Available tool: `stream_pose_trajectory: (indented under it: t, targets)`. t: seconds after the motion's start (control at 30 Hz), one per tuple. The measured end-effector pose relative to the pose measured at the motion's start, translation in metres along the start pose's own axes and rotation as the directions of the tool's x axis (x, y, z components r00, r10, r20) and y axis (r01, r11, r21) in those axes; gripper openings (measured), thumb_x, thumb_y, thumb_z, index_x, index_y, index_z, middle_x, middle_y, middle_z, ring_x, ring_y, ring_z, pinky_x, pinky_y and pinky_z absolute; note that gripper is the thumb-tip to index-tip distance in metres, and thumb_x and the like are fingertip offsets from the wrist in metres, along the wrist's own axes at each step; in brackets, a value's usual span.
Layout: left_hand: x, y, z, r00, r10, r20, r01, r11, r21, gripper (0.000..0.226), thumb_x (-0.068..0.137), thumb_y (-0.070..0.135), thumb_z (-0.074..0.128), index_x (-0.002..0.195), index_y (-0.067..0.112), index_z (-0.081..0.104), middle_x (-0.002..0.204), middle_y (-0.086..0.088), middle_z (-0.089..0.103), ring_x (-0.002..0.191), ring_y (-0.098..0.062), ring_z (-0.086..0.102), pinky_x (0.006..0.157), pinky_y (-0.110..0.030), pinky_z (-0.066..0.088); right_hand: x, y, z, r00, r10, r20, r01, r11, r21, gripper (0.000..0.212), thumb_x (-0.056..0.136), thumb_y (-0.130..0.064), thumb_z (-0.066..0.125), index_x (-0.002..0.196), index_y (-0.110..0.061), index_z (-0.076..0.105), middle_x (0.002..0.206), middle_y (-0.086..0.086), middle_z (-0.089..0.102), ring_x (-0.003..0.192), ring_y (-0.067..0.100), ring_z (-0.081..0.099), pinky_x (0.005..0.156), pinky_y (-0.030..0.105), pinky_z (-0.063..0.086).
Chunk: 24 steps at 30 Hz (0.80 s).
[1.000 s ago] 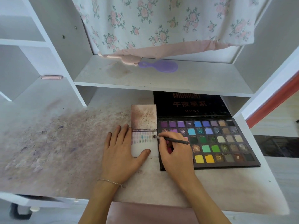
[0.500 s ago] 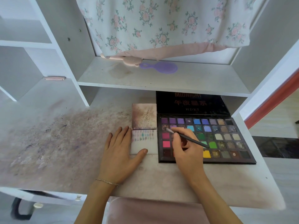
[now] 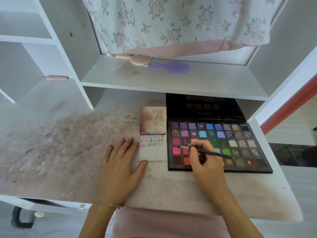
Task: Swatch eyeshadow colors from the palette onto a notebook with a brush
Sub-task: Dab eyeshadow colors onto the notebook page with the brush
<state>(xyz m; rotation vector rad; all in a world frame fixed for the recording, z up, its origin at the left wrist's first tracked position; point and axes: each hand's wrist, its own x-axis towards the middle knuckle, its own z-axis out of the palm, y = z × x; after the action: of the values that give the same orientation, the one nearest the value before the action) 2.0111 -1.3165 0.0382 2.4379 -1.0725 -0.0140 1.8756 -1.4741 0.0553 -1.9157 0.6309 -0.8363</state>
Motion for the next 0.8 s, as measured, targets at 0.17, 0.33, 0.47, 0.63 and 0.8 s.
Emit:
stream_pose_trajectory:
  t: [0.17, 0.33, 0.47, 0.63, 0.8]
  targets:
    - [-0.0015, 0.0004, -0.0011, 1.0, 0.004, -0.004, -0.004, 1.0, 0.007, 0.075, 0.075, 0.063, 0.019, 0.135, 0.024, 0.04, 0.145, 0.007, 0.035, 0.136, -0.007, 0.018, 0.113, -0.028, -0.002, 0.0, 0.0035, -0.0004, 0.998, 0.038, 0.048, -0.034, 0.997, -0.063, 0.024, 0.085, -0.006, 0.055, 0.074, -0.027, 0.054, 0.068, -0.007, 0.058, 0.066, 0.009, 0.055, 0.055, 0.018, 0.045]
    - [-0.0017, 0.0022, -0.0023, 1.0, 0.002, -0.003, -0.002, 1.0, 0.006, 0.075, 0.075, 0.062, 0.018, 0.135, 0.023, 0.041, 0.145, 0.006, 0.036, 0.138, -0.012, 0.022, 0.113, -0.028, -0.002, 0.0005, 0.0059, -0.0003, 0.998, 0.049, 0.042, -0.044, 0.993, -0.109, 0.026, 0.085, -0.008, 0.055, 0.072, -0.03, 0.053, 0.065, -0.008, 0.057, 0.065, 0.008, 0.054, 0.055, 0.017, 0.043]
    - [-0.0018, 0.0019, -0.0025, 1.0, 0.002, 0.001, -0.002, 1.0, 0.012, 0.075, 0.075, 0.062, 0.017, 0.136, 0.024, 0.04, 0.145, 0.006, 0.034, 0.138, -0.011, 0.02, 0.113, -0.027, -0.003, -0.0004, 0.0053, -0.0005, 0.996, 0.04, 0.075, -0.031, 0.993, -0.111, 0.025, 0.084, -0.01, 0.055, 0.071, -0.031, 0.053, 0.067, -0.006, 0.059, 0.07, 0.014, 0.058, 0.061, 0.029, 0.048]
    - [-0.0017, 0.0015, -0.0017, 1.0, 0.002, 0.001, -0.002, 1.0, 0.007, 0.074, 0.076, 0.062, 0.017, 0.136, 0.025, 0.039, 0.146, 0.006, 0.034, 0.138, -0.011, 0.02, 0.113, -0.027, -0.003, -0.0002, 0.0057, -0.0008, 0.997, 0.037, 0.063, -0.029, 0.992, -0.124, 0.023, 0.084, -0.012, 0.054, 0.072, -0.031, 0.052, 0.067, -0.006, 0.058, 0.068, 0.014, 0.057, 0.059, 0.029, 0.047]
    - [-0.0026, 0.0009, -0.0015, 1.0, 0.012, -0.005, -0.012, 1.0, -0.002, 0.072, 0.077, 0.061, 0.02, 0.135, 0.024, 0.041, 0.144, 0.005, 0.037, 0.136, -0.009, 0.021, 0.113, -0.029, 0.0, 0.0003, 0.004, -0.0008, 0.997, 0.028, 0.074, -0.02, 0.994, -0.109, 0.027, 0.085, -0.009, 0.054, 0.073, -0.033, 0.052, 0.069, -0.007, 0.058, 0.068, 0.01, 0.055, 0.06, 0.025, 0.046]
